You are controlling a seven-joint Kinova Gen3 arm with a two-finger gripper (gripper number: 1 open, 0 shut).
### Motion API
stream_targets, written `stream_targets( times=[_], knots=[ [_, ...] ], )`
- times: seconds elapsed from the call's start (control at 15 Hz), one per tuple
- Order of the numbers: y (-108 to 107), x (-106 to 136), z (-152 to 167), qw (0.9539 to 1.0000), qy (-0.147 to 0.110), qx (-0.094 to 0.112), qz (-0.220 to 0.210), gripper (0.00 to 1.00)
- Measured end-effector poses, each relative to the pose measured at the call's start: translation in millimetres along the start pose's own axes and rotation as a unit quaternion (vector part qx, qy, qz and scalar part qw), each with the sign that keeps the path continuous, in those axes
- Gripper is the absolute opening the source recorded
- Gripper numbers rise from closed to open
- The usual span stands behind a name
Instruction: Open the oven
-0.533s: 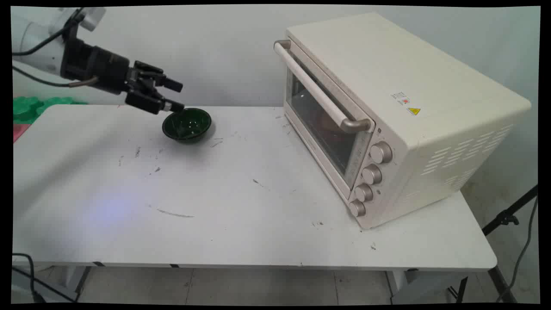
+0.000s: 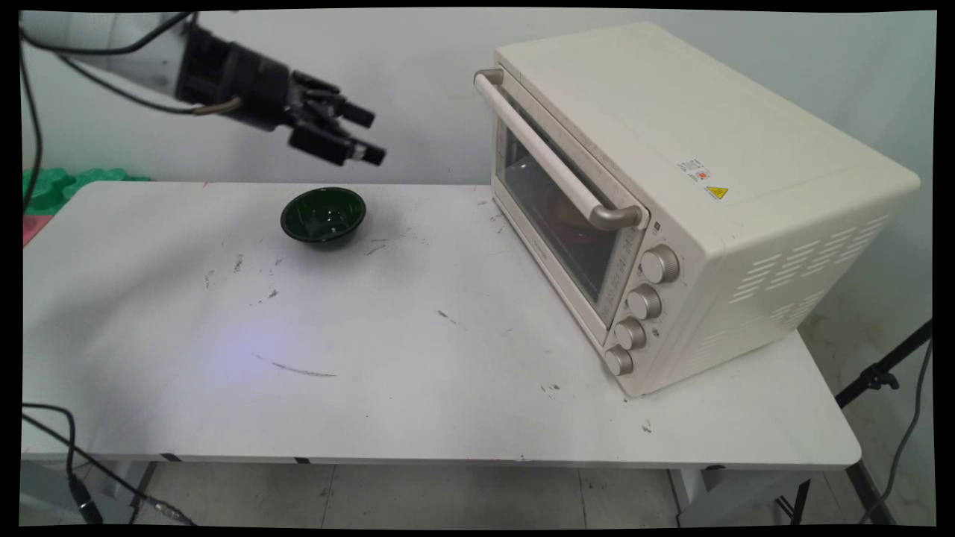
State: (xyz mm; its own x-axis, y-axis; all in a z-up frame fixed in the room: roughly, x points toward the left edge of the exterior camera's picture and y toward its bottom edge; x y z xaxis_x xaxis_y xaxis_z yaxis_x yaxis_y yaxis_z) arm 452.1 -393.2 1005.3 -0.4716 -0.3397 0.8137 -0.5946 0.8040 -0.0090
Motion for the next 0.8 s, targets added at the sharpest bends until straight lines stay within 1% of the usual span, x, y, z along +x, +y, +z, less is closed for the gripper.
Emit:
stream_targets(
  times=[0.33,0.53,0.6,0.8],
  knots=[
    [5.3,49.0,42.1,0.9998,0.012,0.014,0.007,1.0],
    [7.3,69.1,64.1,0.9996,0.016,0.019,0.01,1.0],
    [7.9,75.3,71.9,0.9996,0.018,0.02,0.011,0.0],
    [10.2,89.9,95.7,0.9994,0.019,0.024,0.016,0.0]
  ],
)
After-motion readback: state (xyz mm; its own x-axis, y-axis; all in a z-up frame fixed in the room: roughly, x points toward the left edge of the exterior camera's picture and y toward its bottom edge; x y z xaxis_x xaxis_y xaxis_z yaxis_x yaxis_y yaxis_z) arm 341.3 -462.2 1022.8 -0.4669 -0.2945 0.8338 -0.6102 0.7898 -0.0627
